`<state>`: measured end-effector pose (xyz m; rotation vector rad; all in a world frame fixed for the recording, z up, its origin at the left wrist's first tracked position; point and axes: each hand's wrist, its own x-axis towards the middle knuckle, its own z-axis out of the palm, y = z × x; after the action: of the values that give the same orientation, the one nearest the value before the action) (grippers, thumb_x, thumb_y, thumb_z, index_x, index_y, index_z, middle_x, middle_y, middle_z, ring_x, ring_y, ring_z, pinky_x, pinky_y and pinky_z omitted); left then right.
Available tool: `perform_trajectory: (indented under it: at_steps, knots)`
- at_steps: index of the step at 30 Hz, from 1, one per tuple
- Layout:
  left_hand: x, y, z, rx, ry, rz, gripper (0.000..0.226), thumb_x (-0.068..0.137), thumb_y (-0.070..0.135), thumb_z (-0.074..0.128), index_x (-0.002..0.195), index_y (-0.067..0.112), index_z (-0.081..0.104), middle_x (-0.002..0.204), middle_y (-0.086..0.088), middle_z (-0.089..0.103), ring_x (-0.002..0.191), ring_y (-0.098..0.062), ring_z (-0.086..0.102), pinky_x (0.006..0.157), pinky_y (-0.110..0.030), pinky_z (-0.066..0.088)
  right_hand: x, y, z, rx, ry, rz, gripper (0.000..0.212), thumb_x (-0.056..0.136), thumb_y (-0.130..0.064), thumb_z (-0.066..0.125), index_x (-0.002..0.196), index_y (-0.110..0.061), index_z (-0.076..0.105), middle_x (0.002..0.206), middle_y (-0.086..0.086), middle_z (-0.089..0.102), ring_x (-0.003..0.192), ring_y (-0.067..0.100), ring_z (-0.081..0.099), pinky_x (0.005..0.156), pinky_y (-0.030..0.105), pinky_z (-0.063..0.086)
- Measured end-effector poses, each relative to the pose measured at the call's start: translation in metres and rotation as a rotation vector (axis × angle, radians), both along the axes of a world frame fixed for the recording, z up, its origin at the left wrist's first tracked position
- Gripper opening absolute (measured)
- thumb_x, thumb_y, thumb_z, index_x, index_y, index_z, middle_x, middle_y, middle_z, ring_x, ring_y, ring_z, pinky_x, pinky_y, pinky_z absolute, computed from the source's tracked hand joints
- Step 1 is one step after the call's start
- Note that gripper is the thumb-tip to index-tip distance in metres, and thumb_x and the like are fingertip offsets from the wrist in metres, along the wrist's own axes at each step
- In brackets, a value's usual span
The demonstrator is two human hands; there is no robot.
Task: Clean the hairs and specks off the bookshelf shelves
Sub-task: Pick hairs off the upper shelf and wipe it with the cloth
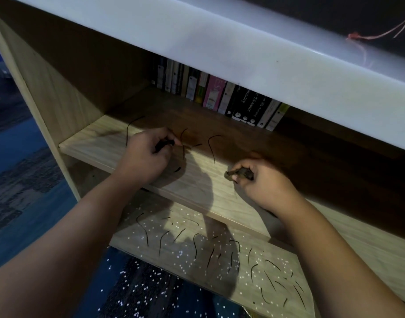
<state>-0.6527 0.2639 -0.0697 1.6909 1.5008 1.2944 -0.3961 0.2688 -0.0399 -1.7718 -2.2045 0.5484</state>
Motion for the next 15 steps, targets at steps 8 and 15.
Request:
perform_trajectory:
  at_steps: [8, 15]
  knots:
    - [0.000, -0.001, 0.000, -0.024, -0.034, 0.015, 0.035, 0.095, 0.005, 0.054, 0.085, 0.037, 0.065, 0.088, 0.002, 0.068, 0.084, -0.023, 0.064, 0.074, -0.045, 0.054, 0.004, -0.042, 0.008, 0.115, -0.019, 0.093, 0.020, 0.082, -0.020, 0.069, 0.092, -0.037, 0.068, 0.089, -0.021, 0.053, 0.083, 0.004, 0.056, 0.075, 0.028, 0.050]
    - [-0.001, 0.001, 0.001, -0.039, -0.019, 0.012, 0.034, 0.095, 0.007, 0.054, 0.086, 0.038, 0.064, 0.094, 0.010, 0.066, 0.089, -0.009, 0.063, 0.072, -0.028, 0.053, 0.005, -0.048, 0.004, 0.166, -0.049, 0.072, 0.018, 0.083, -0.024, 0.067, 0.094, -0.037, 0.069, 0.088, -0.018, 0.053, 0.081, 0.006, 0.055, 0.068, 0.028, 0.049]
